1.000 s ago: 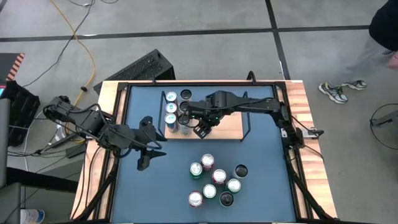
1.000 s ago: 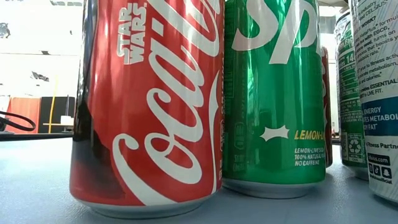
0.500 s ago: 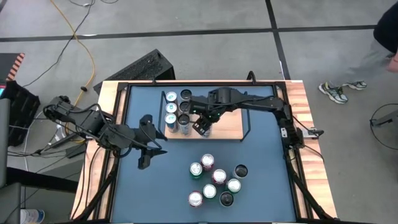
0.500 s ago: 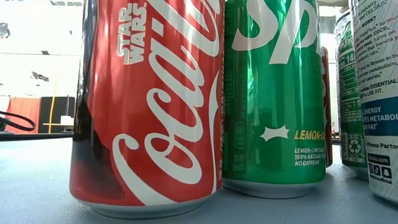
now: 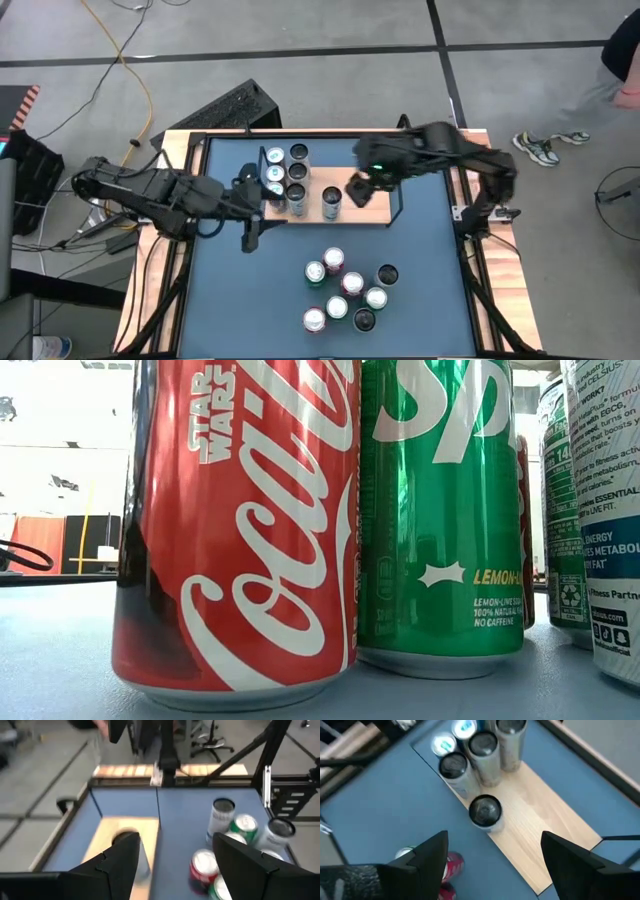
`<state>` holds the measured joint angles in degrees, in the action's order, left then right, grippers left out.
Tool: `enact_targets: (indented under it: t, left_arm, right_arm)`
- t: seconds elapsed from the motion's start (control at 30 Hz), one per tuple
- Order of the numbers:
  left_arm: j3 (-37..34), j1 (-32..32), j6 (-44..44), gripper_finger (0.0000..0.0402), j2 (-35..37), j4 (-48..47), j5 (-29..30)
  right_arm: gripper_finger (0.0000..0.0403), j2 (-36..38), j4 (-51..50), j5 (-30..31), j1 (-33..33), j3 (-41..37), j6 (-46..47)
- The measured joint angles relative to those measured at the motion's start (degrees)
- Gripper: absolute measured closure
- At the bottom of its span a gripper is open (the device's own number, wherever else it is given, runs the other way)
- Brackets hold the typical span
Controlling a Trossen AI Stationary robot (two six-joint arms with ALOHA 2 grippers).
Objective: Place canned beverage on shelf
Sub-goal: Put the top white and blue soda can on the shelf
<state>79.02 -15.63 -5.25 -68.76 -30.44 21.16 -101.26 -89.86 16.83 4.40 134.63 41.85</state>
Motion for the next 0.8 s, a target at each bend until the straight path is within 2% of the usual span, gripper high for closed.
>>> enact_targets:
  t: [0.2, 0.47, 0.6, 0.8]
  left_arm:
    - [0.02, 4.22, 7.42, 0.0146, -4.89, 3.42, -7.10]
    - [0.00, 8.30, 8.74, 0.0090, -12.37, 4.69, -7.47]
    - [0.00, 9.99, 10.26, 0.0084, -16.02, 4.92, -6.71]
    - [0.00, 12.18, 12.17, 0.0083, -19.72, 10.20, -2.93]
  right_arm:
    - [0.0101, 5.77, -0.15, 8.91, 7.40, 0.00, 4.49]
    - [0.0101, 6.78, -0.13, 11.65, 16.30, -0.02, 7.86]
    - [0.0101, 5.64, -0.12, 13.73, 19.32, -0.03, 9.73]
    - [0.0101, 4.46, -0.13, 14.83, 21.92, -0.11, 11.29]
